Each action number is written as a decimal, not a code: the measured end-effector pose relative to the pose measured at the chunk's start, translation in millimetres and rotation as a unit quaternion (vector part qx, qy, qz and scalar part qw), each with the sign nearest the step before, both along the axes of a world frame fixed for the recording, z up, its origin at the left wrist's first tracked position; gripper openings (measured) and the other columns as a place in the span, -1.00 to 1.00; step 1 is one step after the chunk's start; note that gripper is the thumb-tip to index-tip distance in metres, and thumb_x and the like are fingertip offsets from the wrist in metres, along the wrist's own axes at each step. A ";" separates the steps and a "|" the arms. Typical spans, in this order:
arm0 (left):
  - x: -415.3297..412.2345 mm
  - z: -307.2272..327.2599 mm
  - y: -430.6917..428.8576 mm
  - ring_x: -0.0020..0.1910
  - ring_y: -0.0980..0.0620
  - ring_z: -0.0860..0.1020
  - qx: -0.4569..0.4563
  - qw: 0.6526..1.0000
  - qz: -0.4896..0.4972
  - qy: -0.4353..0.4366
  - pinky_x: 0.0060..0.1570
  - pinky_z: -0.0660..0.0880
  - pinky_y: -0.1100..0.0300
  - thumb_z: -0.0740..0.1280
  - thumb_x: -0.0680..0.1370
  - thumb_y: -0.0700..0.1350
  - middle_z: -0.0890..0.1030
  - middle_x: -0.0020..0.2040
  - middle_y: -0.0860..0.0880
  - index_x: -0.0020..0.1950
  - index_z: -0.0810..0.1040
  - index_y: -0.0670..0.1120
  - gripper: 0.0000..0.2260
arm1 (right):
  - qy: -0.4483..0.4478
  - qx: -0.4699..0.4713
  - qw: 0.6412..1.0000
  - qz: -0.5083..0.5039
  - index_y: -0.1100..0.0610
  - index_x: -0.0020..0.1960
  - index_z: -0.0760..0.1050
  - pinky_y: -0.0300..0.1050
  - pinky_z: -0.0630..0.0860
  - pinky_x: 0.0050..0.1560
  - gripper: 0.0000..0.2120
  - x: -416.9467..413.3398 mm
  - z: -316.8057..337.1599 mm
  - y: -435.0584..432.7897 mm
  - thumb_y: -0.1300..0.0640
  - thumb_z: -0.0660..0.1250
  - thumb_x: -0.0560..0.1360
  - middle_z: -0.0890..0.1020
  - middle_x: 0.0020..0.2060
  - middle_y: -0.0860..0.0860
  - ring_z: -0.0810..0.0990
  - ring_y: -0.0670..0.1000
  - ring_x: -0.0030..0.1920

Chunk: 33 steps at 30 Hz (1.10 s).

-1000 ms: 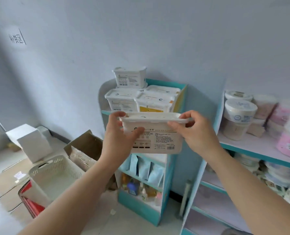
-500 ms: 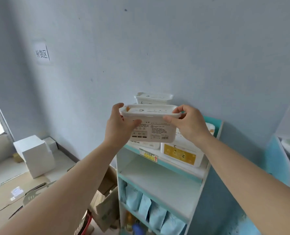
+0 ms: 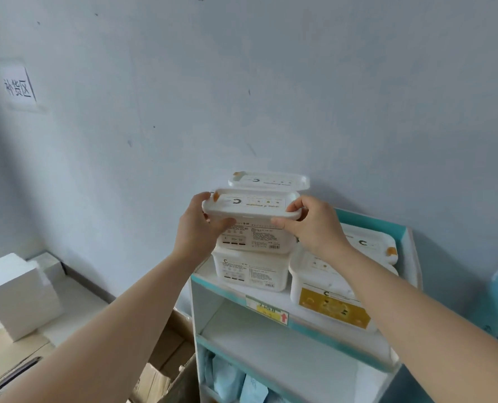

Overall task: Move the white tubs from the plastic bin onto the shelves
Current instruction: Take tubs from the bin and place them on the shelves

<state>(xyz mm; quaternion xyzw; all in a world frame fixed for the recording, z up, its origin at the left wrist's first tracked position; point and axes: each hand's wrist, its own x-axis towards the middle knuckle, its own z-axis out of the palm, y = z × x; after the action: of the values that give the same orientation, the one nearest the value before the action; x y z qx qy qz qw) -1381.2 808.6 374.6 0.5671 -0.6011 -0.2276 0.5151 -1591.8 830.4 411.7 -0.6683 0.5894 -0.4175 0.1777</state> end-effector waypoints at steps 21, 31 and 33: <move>41.0 -1.9 -6.7 0.39 -0.09 0.30 -0.042 0.971 -0.083 -0.222 0.27 0.31 0.07 0.36 0.52 0.04 0.29 0.44 -0.07 0.49 0.20 -0.07 -0.39 | 0.119 0.003 0.981 -0.152 0.01 0.24 0.42 -0.19 0.40 -0.02 -0.57 54.7 -9.4 37.6 -0.10 0.40 0.44 0.52 0.14 0.00 0.49 0.00 0.06; -10.5 -6.3 71.0 0.13 -0.16 0.53 -0.225 0.896 -0.144 -0.354 0.15 0.43 -0.03 0.36 0.50 0.02 0.61 0.13 -0.07 0.21 0.56 -0.11 -0.66 | 0.319 -0.016 0.924 -0.209 0.08 0.44 0.31 -0.09 0.29 0.37 -0.52 19.6 -18.1 126.4 -0.08 0.18 0.58 0.38 0.41 -0.01 0.32 0.01 0.41; -30.9 -13.9 89.9 0.13 -0.15 0.53 -0.225 0.888 -0.177 -0.360 0.14 0.43 -0.02 0.35 0.51 0.04 0.62 0.13 -0.06 0.21 0.56 -0.09 -0.66 | 0.338 -0.001 0.916 -0.215 0.12 0.41 0.35 -0.06 0.27 0.39 -0.53 2.7 -28.7 154.2 -0.07 0.21 0.57 0.43 0.37 0.03 0.33 0.04 0.41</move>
<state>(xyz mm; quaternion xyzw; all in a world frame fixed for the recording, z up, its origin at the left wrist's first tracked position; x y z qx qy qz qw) -1412.1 898.5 360.7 0.3637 -0.8706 0.0465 0.3280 -1589.1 984.5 383.0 -0.6271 0.7433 -0.1955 -0.1264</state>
